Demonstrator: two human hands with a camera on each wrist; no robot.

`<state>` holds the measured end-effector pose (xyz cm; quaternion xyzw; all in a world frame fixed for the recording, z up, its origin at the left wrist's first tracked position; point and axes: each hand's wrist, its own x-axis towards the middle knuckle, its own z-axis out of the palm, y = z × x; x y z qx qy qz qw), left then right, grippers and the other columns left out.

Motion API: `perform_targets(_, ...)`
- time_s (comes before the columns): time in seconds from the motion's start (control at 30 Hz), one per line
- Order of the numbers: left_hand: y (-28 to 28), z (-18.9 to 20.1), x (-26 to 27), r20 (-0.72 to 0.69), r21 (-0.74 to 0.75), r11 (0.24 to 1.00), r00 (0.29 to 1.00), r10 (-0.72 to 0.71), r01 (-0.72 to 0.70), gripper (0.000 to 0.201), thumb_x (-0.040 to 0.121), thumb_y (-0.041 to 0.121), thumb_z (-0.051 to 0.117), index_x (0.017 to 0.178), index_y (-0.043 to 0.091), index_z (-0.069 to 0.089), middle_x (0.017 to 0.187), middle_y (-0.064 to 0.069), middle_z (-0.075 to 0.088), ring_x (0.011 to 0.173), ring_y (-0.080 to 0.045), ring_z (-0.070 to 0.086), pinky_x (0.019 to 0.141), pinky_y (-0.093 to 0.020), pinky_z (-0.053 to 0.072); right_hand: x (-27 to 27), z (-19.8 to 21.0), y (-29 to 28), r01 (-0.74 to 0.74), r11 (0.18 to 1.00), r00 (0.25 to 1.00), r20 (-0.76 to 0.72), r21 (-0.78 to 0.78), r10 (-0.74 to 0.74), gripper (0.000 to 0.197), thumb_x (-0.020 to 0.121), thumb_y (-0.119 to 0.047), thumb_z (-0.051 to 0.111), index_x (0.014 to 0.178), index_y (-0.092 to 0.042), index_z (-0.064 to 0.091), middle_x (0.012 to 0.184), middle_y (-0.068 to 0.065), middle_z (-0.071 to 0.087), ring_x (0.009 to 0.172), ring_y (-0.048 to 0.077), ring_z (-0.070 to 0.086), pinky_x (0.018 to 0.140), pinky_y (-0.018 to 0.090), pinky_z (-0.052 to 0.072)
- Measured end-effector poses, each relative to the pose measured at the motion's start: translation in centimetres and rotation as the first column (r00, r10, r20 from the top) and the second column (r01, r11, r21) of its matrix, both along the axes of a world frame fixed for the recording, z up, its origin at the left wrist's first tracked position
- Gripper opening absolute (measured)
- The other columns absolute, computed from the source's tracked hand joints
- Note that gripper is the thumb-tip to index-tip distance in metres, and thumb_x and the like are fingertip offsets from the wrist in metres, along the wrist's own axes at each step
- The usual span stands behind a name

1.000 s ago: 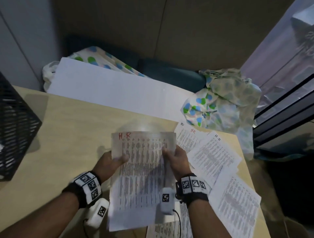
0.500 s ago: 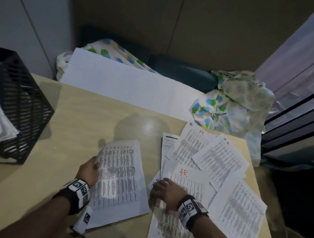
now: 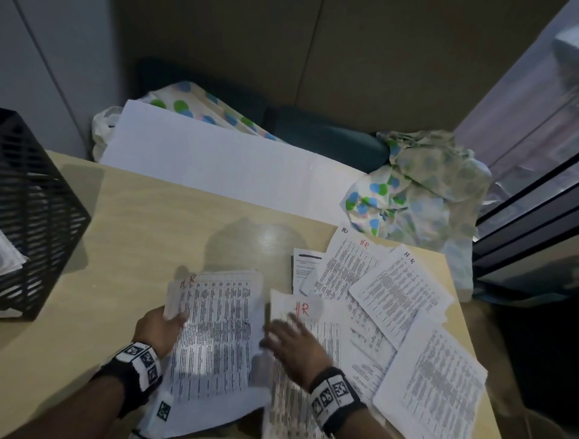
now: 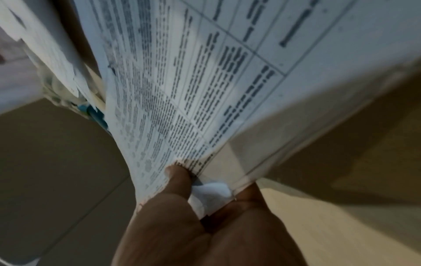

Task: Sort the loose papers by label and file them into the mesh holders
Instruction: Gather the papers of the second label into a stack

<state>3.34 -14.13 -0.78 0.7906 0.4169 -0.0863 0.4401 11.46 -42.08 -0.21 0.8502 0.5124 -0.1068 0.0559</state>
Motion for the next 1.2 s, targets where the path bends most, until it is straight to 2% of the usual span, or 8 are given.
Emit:
perform_targets(0.07, 0.2, 0.3, 0.1, 0.005, -0.027, 0.997, 0.997, 0.078, -0.078, 0.029, 0.083, 0.035, 0.068, 0.079, 0.007, 0.063, 0.079, -0.016, 0.068, 0.065, -0.027, 0.059, 0.059, -0.028, 0.044, 0.4, -0.3, -2.3, 0.543, 0.83, 0.837, -0.004, 0.126, -0.547, 0.055, 0.082, -0.031, 0.067, 0.131, -0.032, 0.042, 0.151, -0.003, 0.03, 0.141, 0.019, 0.031, 0.114, 0.053, 0.002)
perform_targets(0.13, 0.2, 0.8, 0.1, 0.014, -0.052, 0.992, 0.993, 0.119, -0.118, 0.031, 0.079, 0.034, 0.073, 0.072, 0.007, 0.061, 0.07, -0.012, 0.065, 0.058, -0.023, 0.057, 0.051, -0.024, 0.039, 0.6, -0.4, -4.9, 0.933, 0.345, 0.356, -0.131, 0.097, -0.925, 0.073, 0.076, -0.046, 0.072, 0.137, -0.029, 0.036, 0.152, 0.001, 0.027, 0.141, 0.023, 0.028, 0.111, 0.06, 0.016)
perform_targets(0.23, 0.2, 1.3, 0.0, 0.041, -0.075, 0.988, 0.99, 0.136, -0.132, 0.034, 0.07, 0.032, 0.081, 0.064, 0.01, 0.055, 0.061, -0.005, 0.059, 0.056, -0.02, 0.054, 0.048, -0.022, 0.036, 0.4, -1.2, -7.5, 0.997, -0.001, -0.023, -0.263, -0.081, -0.965, 0.092, 0.07, -0.045, 0.078, 0.14, -0.015, 0.027, 0.144, 0.014, 0.031, 0.133, 0.035, 0.032, 0.101, 0.058, 0.037)
perform_targets(0.4, 0.3, 1.2, 0.1, 0.051, -0.073, 0.986, 0.986, 0.156, -0.152, 0.041, 0.065, 0.033, 0.084, 0.055, 0.012, 0.05, 0.049, -0.001, 0.052, 0.046, -0.018, 0.047, 0.043, -0.02, 0.033, 1.0, -4.1, -9.2, 0.989, -0.013, -0.077, -0.433, -0.149, -0.898, 0.064, 0.074, -0.033, 0.077, 0.124, -0.01, 0.045, 0.111, 0.009, 0.063, 0.099, 0.029, 0.064, 0.086, 0.045, 0.055)
perform_targets(0.53, 0.9, 0.8, 0.0, 0.069, -0.11, 0.986, 0.989, 0.133, -0.125, 0.033, 0.068, 0.03, 0.083, 0.064, 0.006, 0.06, 0.058, -0.008, 0.062, 0.054, -0.023, 0.057, 0.049, -0.023, 0.041, 1.2, -2.7, -9.0, 0.971, 0.239, 0.184, -0.612, -0.008, -0.769, 0.023, 0.08, -0.038, 0.069, 0.077, -0.022, 0.053, 0.066, -0.005, 0.058, 0.055, 0.009, 0.053, 0.053, 0.027, 0.047)
perform_targets(0.83, 0.4, 3.2, 0.5, 0.22, -0.313, 0.943, 0.958, 0.186, -0.111, 0.024, 0.059, 0.014, 0.087, 0.068, 0.002, 0.068, 0.048, -0.002, 0.067, 0.052, -0.024, 0.063, 0.048, -0.023, 0.044, 1.6, -1.2, -1.4, 0.934, 0.347, 0.255, -0.831, 0.081, -0.493, 0.025, 0.081, -0.044, 0.071, 0.095, -0.023, 0.069, 0.086, -0.004, 0.075, 0.084, 0.007, 0.069, 0.075, 0.029, 0.055)
perform_targets(1.07, 1.8, 2.4, 1.1, 0.248, -0.219, 0.973, 0.961, 0.122, -0.067, 0.034, 0.092, 0.038, 0.052, 0.083, 0.007, 0.064, 0.06, -0.002, 0.06, 0.058, -0.021, 0.057, 0.052, -0.025, 0.039, 3.3, -1.5, -0.6, 0.96, 0.189, 0.278, -0.792, 0.207, -0.544, 0.023, 0.082, -0.03, 0.07, 0.091, -0.009, 0.067, 0.073, 0.0, 0.071, 0.062, 0.01, 0.067, 0.056, 0.023, 0.054)
perform_targets(1.2, 2.5, 1.8, 1.0, 0.261, -0.195, 0.981, 0.963, 0.07, -0.018, 0.035, 0.095, 0.033, 0.047, 0.105, 0.005, 0.064, 0.079, -0.011, 0.065, 0.076, -0.026, 0.061, 0.069, -0.03, 0.047, 4.5, -1.1, -2.2, 0.983, 0.056, 0.176, -0.819, 0.174, -0.546, 0.024, 0.083, -0.033, 0.07, 0.083, -0.009, 0.067, 0.071, 0.008, 0.069, 0.061, 0.023, 0.062, 0.06, 0.042, 0.055)
